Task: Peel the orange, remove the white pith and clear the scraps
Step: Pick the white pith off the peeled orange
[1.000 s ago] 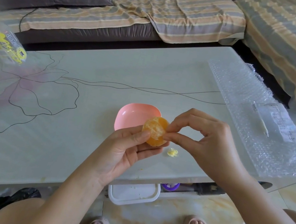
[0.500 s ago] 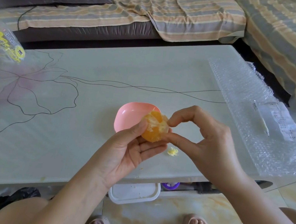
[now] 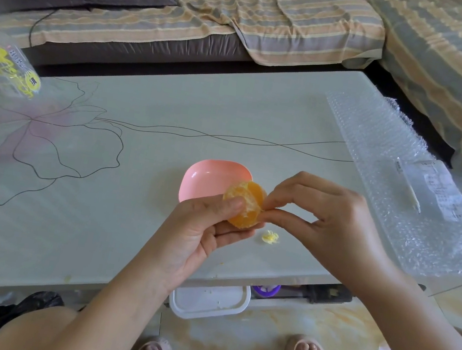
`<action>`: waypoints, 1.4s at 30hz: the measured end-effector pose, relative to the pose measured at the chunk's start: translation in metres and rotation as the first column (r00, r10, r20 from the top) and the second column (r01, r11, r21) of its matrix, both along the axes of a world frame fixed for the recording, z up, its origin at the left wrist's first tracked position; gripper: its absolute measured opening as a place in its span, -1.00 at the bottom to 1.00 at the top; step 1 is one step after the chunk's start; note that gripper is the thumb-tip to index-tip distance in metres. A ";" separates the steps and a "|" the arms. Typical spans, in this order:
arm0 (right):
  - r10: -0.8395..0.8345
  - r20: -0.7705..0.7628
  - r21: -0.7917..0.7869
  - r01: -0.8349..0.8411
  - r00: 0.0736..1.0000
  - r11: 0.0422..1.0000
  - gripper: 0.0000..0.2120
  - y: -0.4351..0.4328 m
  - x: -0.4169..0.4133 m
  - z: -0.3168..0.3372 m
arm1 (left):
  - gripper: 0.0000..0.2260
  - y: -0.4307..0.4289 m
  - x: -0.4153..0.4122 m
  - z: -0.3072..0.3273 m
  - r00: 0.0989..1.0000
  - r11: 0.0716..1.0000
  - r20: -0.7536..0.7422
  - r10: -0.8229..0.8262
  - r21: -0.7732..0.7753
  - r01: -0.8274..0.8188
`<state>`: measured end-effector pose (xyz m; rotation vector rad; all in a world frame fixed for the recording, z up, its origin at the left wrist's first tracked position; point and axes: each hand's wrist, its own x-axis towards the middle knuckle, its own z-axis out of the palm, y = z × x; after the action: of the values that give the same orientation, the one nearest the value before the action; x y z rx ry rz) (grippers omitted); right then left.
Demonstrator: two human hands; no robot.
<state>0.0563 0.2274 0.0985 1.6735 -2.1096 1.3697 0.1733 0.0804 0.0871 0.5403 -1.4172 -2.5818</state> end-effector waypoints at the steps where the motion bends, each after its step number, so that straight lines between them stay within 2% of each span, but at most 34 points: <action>1: 0.002 -0.012 0.008 -0.002 1.000 1.000 -0.93 0.001 0.000 0.000 | -0.47 0.000 0.000 0.000 1.000 1.000 0.002 -0.001 -0.003 0.001; 6: 0.019 -0.073 0.047 -0.015 0.997 0.999 -0.93 0.002 -0.002 -0.001 | -0.47 0.003 0.000 0.000 1.000 1.000 0.030 0.009 0.018 -0.009; 10: 0.036 -0.192 0.090 -0.019 0.981 0.996 -0.90 0.001 -0.004 -0.002 | -0.48 0.004 0.000 0.001 0.998 0.997 0.051 0.032 0.075 -0.036; 11: 0.040 -0.216 0.099 -0.019 0.976 0.995 -0.88 0.001 -0.004 -0.002 | -0.53 0.005 0.000 0.001 0.998 0.996 0.059 0.035 0.084 -0.040; 14: 0.034 -0.263 0.098 -0.008 0.964 0.995 -0.85 0.000 -0.004 -0.003 | -0.84 0.008 -0.001 0.005 0.993 0.989 0.102 0.058 0.130 -0.071; 18: -0.005 -0.199 -0.009 0.003 0.980 1.000 -0.91 -0.001 0.000 -0.004 | -0.81 0.011 -0.002 0.009 0.993 0.978 0.099 0.066 0.192 -0.084; 21: -0.025 -0.170 -0.053 0.016 0.985 0.998 -0.91 0.000 0.001 -0.002 | -0.82 0.010 -0.003 0.011 0.993 0.984 0.099 0.070 0.158 -0.085; 25: 0.000 -0.197 0.011 0.002 0.981 1.000 -0.94 0.002 -0.003 -0.001 | -0.80 0.008 -0.003 0.008 0.990 0.995 0.103 0.101 0.009 -0.102; 28: 0.010 -0.183 0.071 0.003 0.983 0.997 -0.96 0.002 -0.004 -0.001 | -0.91 0.010 -0.002 0.008 0.989 0.993 0.105 0.103 -0.072 -0.096; 33: -0.059 -0.129 0.074 0.069 0.990 0.995 -0.97 0.000 0.002 -0.003 | -0.77 0.015 -0.002 0.009 0.979 0.986 0.119 0.163 -0.045 -0.159; 36: -0.106 -0.138 0.061 0.116 0.985 0.991 -0.95 -0.002 0.005 -0.003 | -0.79 0.017 -0.002 0.011 0.976 0.980 0.101 0.193 -0.064 -0.188; 42: -0.073 -0.170 0.117 0.094 0.983 0.989 -0.90 -0.002 0.004 0.000 | -0.74 0.021 -0.001 0.011 0.970 0.977 0.121 0.208 -0.077 -0.200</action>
<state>0.0604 0.2252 0.0980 1.6573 -2.1821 1.0570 0.1720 0.1017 0.0981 0.8110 -1.3954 -2.3696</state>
